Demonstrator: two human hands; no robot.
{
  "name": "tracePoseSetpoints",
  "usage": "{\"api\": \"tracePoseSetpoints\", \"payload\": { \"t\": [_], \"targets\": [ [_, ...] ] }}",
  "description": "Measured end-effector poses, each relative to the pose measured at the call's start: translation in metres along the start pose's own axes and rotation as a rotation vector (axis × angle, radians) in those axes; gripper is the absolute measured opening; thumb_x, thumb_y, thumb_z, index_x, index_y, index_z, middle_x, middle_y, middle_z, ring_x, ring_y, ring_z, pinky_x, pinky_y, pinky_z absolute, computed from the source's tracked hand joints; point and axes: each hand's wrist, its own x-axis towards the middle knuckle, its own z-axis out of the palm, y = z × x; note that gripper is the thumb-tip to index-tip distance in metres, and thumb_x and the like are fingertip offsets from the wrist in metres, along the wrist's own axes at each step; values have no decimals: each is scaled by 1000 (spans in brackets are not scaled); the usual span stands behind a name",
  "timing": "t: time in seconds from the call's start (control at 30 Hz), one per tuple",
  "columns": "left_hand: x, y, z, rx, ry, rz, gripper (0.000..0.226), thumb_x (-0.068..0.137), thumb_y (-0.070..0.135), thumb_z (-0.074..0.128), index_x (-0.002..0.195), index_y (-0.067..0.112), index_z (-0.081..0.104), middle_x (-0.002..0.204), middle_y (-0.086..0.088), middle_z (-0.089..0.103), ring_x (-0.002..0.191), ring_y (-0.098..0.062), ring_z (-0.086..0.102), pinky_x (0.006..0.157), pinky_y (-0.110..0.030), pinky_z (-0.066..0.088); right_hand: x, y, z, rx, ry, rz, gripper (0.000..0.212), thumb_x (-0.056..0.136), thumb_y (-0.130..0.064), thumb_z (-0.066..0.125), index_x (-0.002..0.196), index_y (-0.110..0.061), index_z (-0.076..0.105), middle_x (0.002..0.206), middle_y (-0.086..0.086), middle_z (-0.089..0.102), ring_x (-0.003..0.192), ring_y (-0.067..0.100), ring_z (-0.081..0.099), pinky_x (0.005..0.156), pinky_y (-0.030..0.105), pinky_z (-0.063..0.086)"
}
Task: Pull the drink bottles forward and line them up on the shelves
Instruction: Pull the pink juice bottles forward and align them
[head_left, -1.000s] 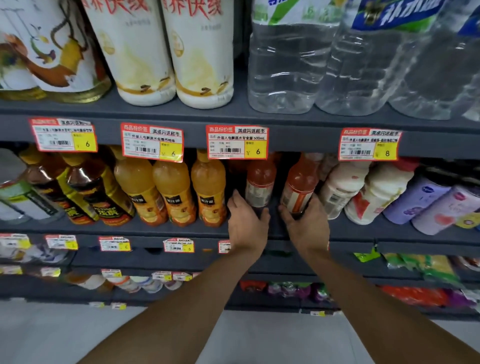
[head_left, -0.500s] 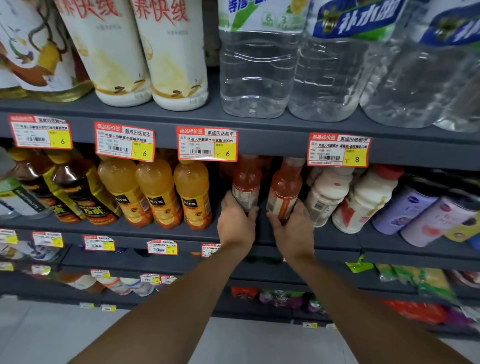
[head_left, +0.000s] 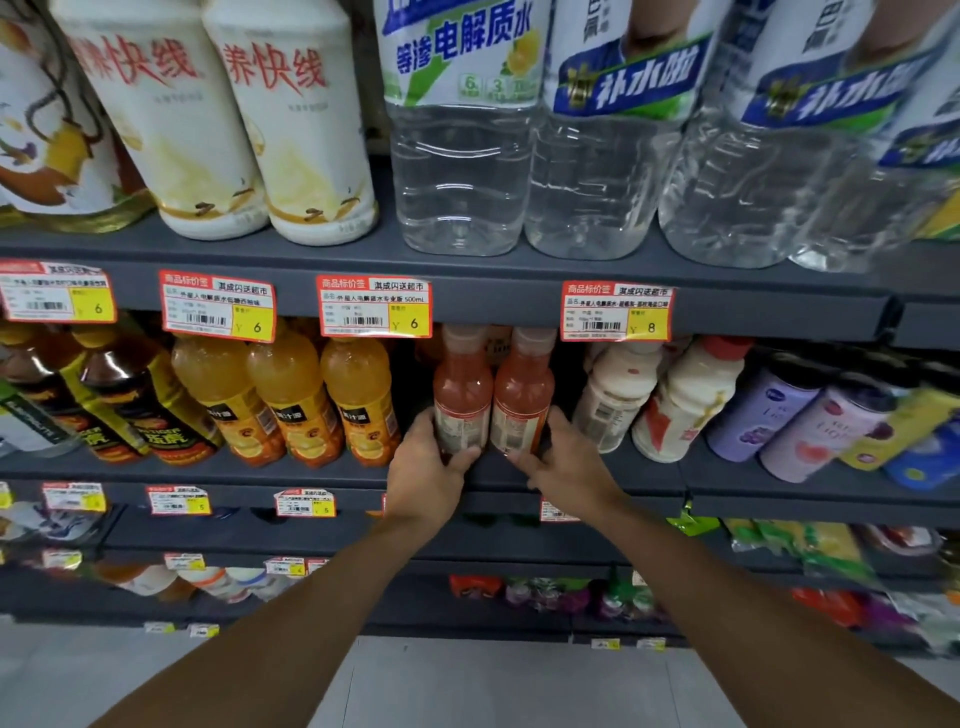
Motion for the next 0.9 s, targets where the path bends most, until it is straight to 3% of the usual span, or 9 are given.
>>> {"api": "tracePoseSetpoints", "payload": {
  "t": [0.1, 0.2, 0.3, 0.37, 0.53, 0.67, 0.8, 0.9],
  "targets": [
    [-5, -2, -1, -14, -29, 30, 61, 88, 25, 76, 140, 18, 45, 128, 3, 63, 119, -16, 59, 99, -33, 50, -3, 0, 4, 98, 21, 31, 63, 83, -30, 82, 135, -22, 46, 116, -5, 70, 96, 11, 69, 91, 40, 59],
    [-8, 2, 3, -94, 65, 13, 75, 81, 27, 84, 141, 15, 41, 133, 0, 55, 122, -12, 53, 100, -28, 45, -2, 0, 16, 74, 174, 7, 67, 74, -41, 88, 126, -18, 54, 116, -5, 69, 105, 6, 66, 91, 27, 56],
    [-7, 5, 7, -90, 149, -30, 71, 78, 30, 86, 133, 11, 46, 130, -5, 54, 120, -18, 54, 98, -30, 46, -1, -1, 27, 36, 293, 2, 64, 75, -42, 87, 124, -13, 57, 114, 1, 65, 108, 13, 62, 92, 31, 53],
    [-6, 5, 9, -89, 147, -34, 65, 81, 28, 84, 131, 11, 48, 128, -5, 55, 118, -19, 56, 96, -29, 46, 1, 0, 28, 37, 284, -5, 61, 79, -38, 85, 127, -14, 56, 115, 0, 63, 107, 15, 62, 93, 34, 53],
    [-6, 0, 3, -78, 50, 22, 62, 88, 19, 77, 140, 12, 45, 131, -3, 59, 123, -18, 55, 104, -38, 48, -1, 5, 17, 117, 108, 25, 64, 88, -30, 77, 138, -24, 38, 118, -3, 67, 74, 8, 71, 62, 31, 61],
    [-8, 4, -1, -51, -8, 69, 60, 92, 14, 71, 144, 16, 43, 134, -1, 59, 124, -17, 56, 105, -41, 48, -2, 6, 18, 48, 101, 42, 62, 89, -33, 75, 135, -23, 35, 120, -2, 67, 95, 22, 71, 81, 46, 61],
    [-10, 10, -2, -46, 4, 94, 58, 91, 14, 71, 143, 13, 45, 132, -3, 59, 124, -19, 55, 105, -43, 47, -7, 4, 23, 11, 181, 2, 68, 88, -36, 76, 141, -17, 37, 127, -2, 64, 110, 19, 66, 90, 32, 53],
    [-14, 12, 2, -35, 68, 89, 59, 89, 22, 75, 140, 11, 47, 131, -6, 58, 124, -20, 53, 105, -40, 46, -13, -4, 31, 37, 301, 27, 69, 83, -40, 81, 136, -16, 43, 126, 1, 64, 114, 19, 64, 95, 41, 54]
  ]
}}
